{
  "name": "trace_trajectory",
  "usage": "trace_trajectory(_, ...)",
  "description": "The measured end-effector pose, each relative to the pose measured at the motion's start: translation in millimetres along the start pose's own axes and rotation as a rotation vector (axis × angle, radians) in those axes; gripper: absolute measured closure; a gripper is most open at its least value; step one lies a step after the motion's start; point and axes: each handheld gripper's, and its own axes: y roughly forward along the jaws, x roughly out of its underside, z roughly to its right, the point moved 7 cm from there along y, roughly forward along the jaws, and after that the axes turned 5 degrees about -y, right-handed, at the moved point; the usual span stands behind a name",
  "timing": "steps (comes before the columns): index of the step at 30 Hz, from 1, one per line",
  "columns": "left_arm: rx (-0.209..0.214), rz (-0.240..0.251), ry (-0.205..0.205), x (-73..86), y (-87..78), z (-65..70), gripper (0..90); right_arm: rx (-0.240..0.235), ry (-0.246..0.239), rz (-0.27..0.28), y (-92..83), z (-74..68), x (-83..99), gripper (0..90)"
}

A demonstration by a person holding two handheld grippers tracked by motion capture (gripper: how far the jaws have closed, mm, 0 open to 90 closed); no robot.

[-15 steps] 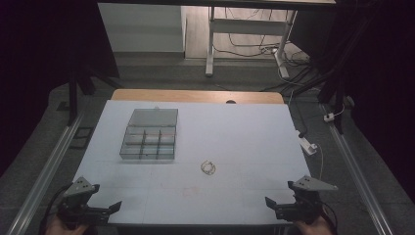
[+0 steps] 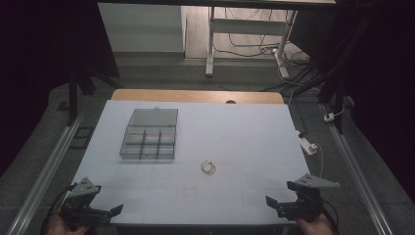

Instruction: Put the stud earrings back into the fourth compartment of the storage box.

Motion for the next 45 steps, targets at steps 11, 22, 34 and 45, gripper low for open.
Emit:
trace_trajectory(11, 0.019, -0.004, -0.006, -0.2, 0.2, 0.0, 0.0, -0.015, -0.024, -0.02, 1.8, -2.4, 0.6, 0.9)
trace_trajectory(22, 0.067, 0.009, -0.003, -4.7, -0.3, 4.7, 0.0, -0.025, -0.019, -0.029, 3.0, -2.9, 1.0, 1.0)
trace_trajectory(34, 0.131, 0.015, 0.022, -14.4, 5.7, 11.2, 0.0, -0.032, -0.03, -0.039, 4.3, -3.6, 1.4, 1.1)
trace_trajectory(45, 0.176, 0.021, 0.098, -29.3, 19.8, 27.3, 0.0, -0.039, -0.038, -0.049, 4.9, -4.4, 1.8, 1.2)
